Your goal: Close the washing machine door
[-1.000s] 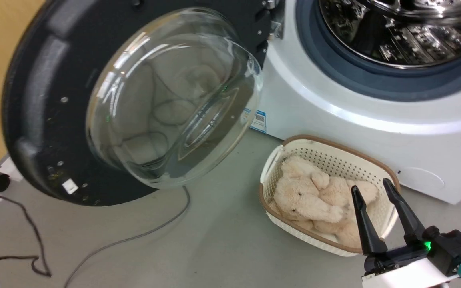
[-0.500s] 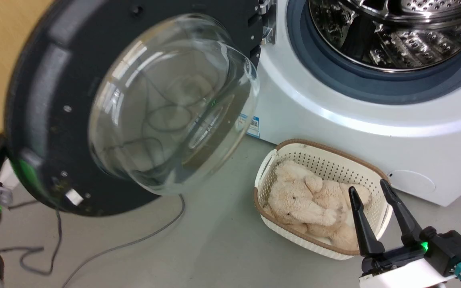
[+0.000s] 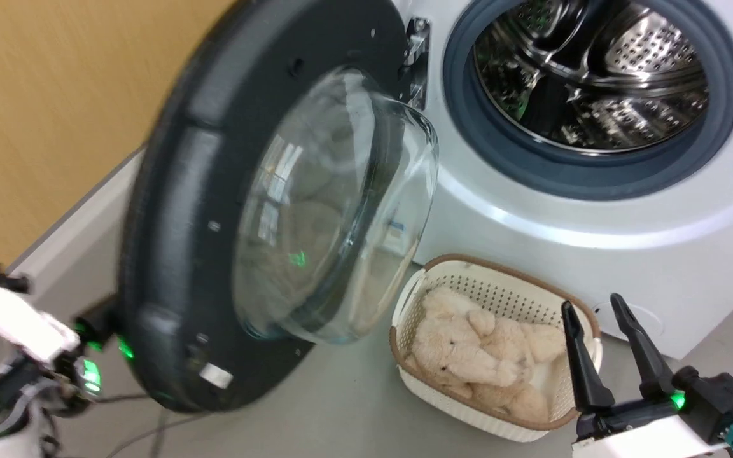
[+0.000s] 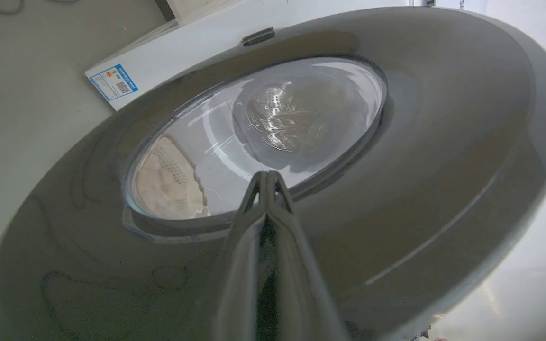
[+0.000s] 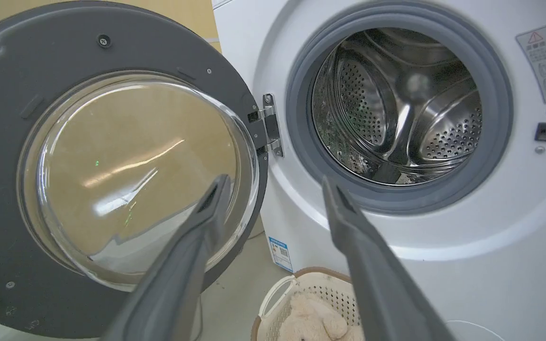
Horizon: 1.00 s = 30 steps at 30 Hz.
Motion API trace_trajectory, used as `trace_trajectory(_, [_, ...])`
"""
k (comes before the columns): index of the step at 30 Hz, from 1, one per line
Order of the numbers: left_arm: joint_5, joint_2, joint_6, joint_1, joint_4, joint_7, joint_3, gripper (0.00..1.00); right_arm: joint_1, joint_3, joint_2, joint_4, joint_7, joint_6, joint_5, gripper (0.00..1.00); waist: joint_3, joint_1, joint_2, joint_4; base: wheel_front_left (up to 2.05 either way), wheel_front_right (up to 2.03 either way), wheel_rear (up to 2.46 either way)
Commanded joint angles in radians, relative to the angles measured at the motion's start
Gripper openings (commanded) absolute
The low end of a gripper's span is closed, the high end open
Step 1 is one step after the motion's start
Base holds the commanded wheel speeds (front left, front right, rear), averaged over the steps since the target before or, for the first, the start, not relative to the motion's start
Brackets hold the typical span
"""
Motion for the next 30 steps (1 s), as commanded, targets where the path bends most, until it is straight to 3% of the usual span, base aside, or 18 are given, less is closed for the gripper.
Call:
trace_trajectory(1, [-0.014, -0.030, 0.004, 0.031, -0.027, 0.025, -0.022, 0.00, 0.018, -0.011, 0.007, 0.001, -0.004, 0.001, 0.013, 1.00, -0.016, 0.0000, 0.0000, -0.011, 0.00, 0.00, 0.00])
trace_trajectory(7, [-0.028, -0.129, 0.037, 0.129, -0.173, 0.079, -0.101, 0.00, 0.038, -0.039, 0.018, 0.003, -0.004, 0.001, 0.020, 1.00, -0.037, 0.0000, 0.0000, -0.051, 0.00, 0.00, 0.00])
trace_trajectory(14, [-0.098, -0.188, 0.043, 0.244, -0.329, 0.078, -0.194, 0.00, 0.034, -0.050, 0.023, -0.006, -0.004, 0.001, 0.020, 1.00, -0.022, 0.0000, 0.0000, -0.148, 0.00, 0.00, 0.00])
trace_trajectory(18, [-0.148, -0.196, 0.036, 0.287, -0.371, 0.022, -0.300, 0.00, 0.031, -0.057, 0.024, -0.006, -0.004, 0.001, 0.017, 1.00, -0.002, 0.0000, 0.0000, -0.216, 0.00, 0.00, 0.00])
trace_trajectory(21, [-0.201, -0.196, 0.023, 0.299, -0.361, -0.081, -0.422, 0.00, 0.020, -0.050, 0.025, -0.008, -0.004, 0.001, 0.016, 1.00, 0.022, 0.0000, 0.0000, -0.303, 0.00, 0.00, 0.00])
trace_trajectory(30, [-0.229, -0.197, -0.003, 0.209, -0.271, -0.290, -0.560, 0.00, -0.006, -0.050, 0.025, -0.015, -0.004, 0.001, 0.015, 1.00, 0.092, 0.0000, 0.0000, -0.517, 0.00, 0.00, 0.00])
